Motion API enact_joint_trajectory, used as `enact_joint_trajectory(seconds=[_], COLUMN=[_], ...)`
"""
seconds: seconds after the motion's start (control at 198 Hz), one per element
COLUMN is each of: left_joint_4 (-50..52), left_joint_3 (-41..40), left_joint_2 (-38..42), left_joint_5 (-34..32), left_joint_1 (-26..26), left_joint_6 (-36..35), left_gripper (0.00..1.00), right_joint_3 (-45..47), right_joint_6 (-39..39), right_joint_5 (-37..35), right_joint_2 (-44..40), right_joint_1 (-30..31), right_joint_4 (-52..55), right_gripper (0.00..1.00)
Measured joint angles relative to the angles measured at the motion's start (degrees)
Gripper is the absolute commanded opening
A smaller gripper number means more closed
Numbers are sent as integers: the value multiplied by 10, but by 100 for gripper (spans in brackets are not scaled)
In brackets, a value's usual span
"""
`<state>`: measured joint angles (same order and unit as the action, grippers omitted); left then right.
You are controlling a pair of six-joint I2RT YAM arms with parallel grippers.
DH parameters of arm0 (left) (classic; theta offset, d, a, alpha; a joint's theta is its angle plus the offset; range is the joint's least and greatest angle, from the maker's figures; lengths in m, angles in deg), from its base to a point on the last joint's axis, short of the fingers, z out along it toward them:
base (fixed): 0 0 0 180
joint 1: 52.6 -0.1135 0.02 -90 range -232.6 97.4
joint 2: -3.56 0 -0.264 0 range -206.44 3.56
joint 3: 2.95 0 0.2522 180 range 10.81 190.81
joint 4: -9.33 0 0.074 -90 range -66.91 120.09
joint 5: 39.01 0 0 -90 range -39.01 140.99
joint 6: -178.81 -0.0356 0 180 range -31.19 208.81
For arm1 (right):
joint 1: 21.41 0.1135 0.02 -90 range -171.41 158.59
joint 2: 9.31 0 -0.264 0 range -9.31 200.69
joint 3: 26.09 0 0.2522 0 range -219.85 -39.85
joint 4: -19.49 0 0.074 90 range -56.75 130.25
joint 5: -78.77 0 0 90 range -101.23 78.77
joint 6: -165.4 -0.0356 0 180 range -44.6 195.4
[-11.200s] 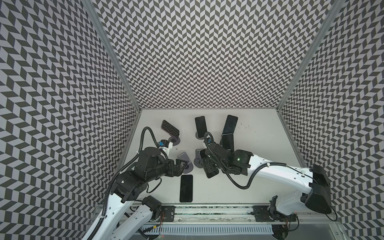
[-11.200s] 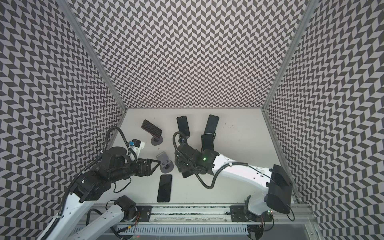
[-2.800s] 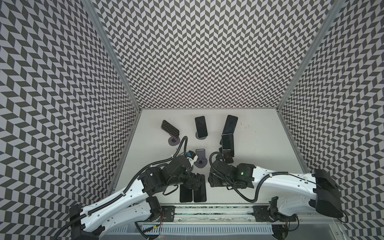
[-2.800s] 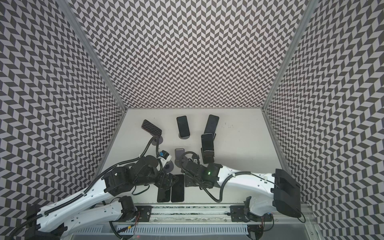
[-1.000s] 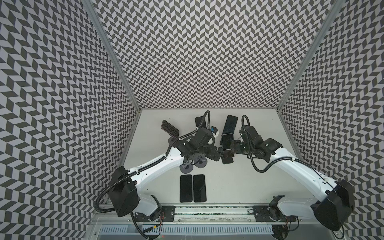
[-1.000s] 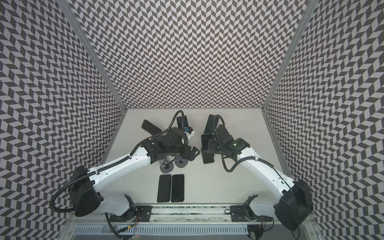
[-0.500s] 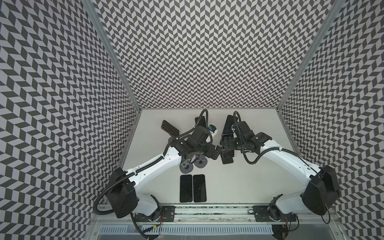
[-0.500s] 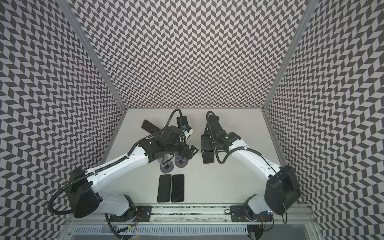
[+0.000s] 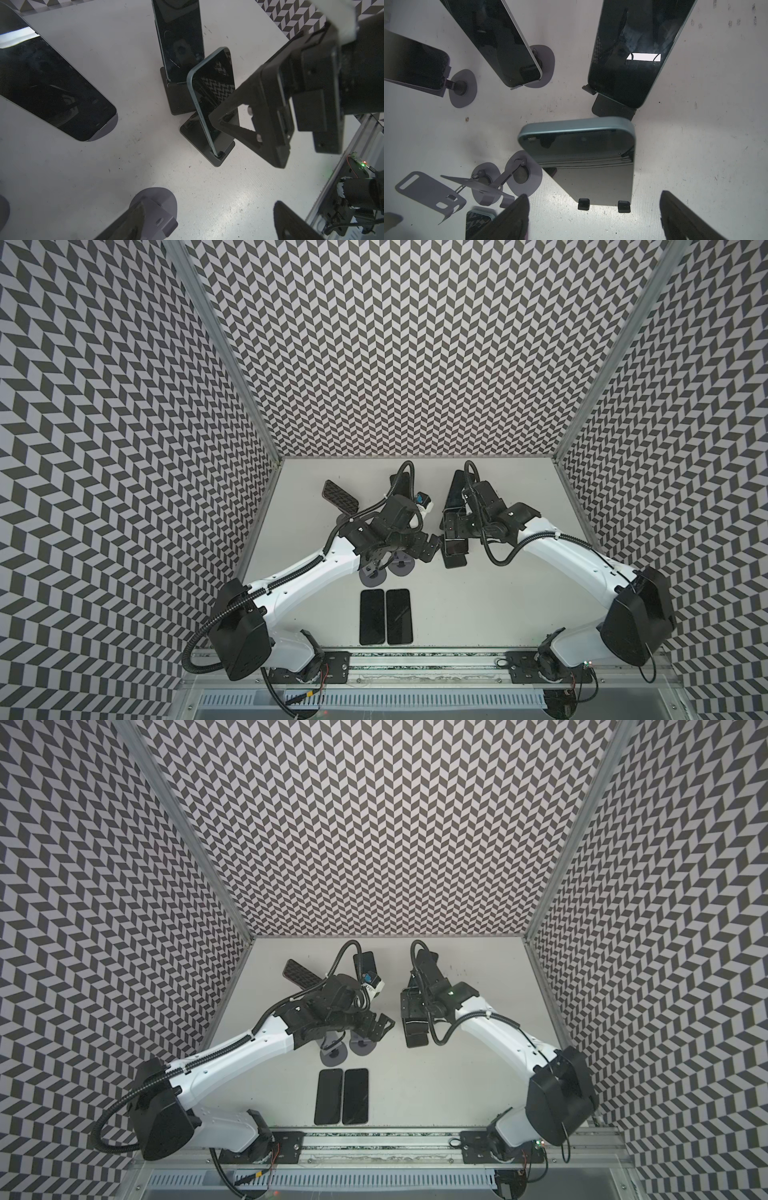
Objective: Remove the phone from the phone stand
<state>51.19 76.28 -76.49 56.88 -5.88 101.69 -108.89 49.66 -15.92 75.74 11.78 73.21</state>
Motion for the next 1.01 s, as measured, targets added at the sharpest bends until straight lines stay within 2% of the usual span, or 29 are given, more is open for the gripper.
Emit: enact_joint_trajectory(seconds=[0.146, 0.53, 1.009], left_joint_4=[-1, -2, -5], left_joint_3=[0, -7, -12], left_joint_2=[0, 9, 11], left_joint_5=[0, 9, 11], left_joint_1=[0, 0, 0], left_joint_6=[-2, -13, -17], left_gripper=[100, 100, 100], right_joint_3=[-8, -9, -26], right_joint_6=[3, 9, 12], right_joint_5=[-7, -11, -16], right_joint_2=[9, 20, 39], right_joint_1=[0, 0, 0], right_joint_4=[-1, -1, -1], right_gripper=[96, 100, 99])
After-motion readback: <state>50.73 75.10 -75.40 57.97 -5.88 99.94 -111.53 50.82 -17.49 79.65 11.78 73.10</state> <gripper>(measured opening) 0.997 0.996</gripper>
